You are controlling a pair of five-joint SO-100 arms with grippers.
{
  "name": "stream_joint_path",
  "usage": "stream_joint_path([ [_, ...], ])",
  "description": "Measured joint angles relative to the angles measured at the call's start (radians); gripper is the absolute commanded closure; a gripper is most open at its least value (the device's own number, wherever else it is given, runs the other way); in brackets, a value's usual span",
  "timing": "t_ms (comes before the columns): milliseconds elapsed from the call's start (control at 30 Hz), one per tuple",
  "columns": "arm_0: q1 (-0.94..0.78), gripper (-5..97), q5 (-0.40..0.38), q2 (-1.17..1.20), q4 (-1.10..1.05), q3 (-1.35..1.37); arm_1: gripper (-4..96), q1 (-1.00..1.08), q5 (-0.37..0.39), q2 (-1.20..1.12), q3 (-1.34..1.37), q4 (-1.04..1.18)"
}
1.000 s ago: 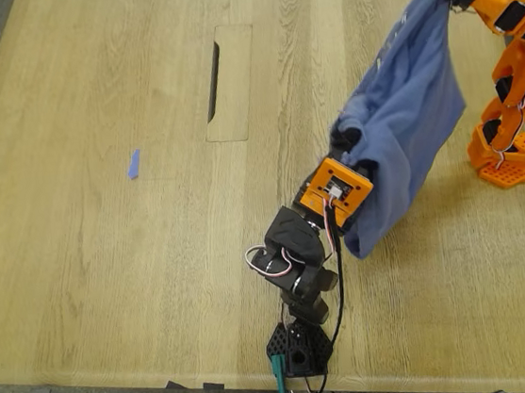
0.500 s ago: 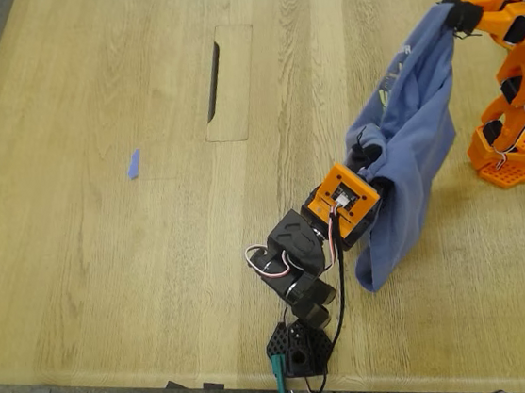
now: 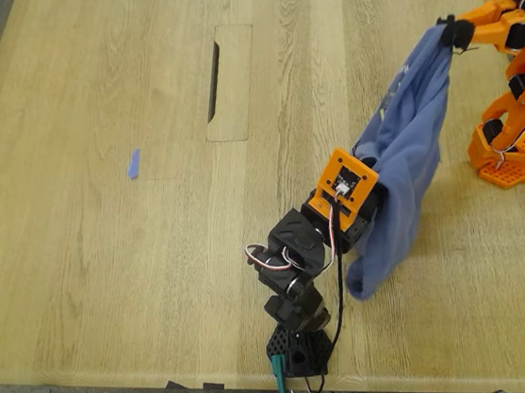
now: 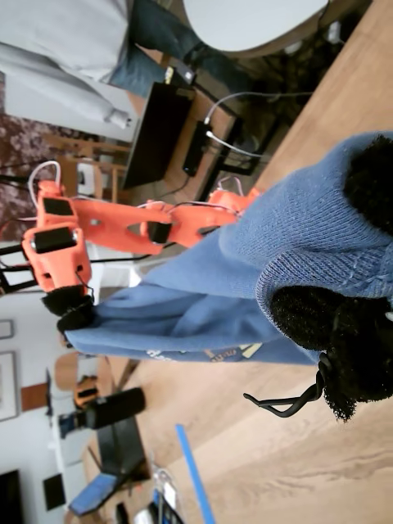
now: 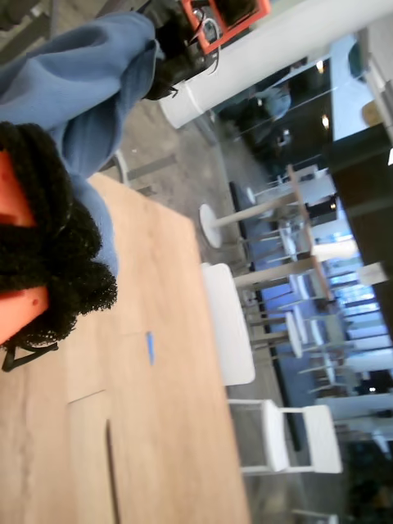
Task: Fold a T-shirt
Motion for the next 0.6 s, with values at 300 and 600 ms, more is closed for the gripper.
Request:
stream_joint_path([
  [300,-0.003,92,-0.028,0.207,-0.002,0.364,91.6,0.000,0.037,0.000,-0.020,0.095],
  [600,-0.057,92,-0.031,0.310,-0.038,0.617,91.6,-0.012,0.064,0.158,0.319,0.095],
])
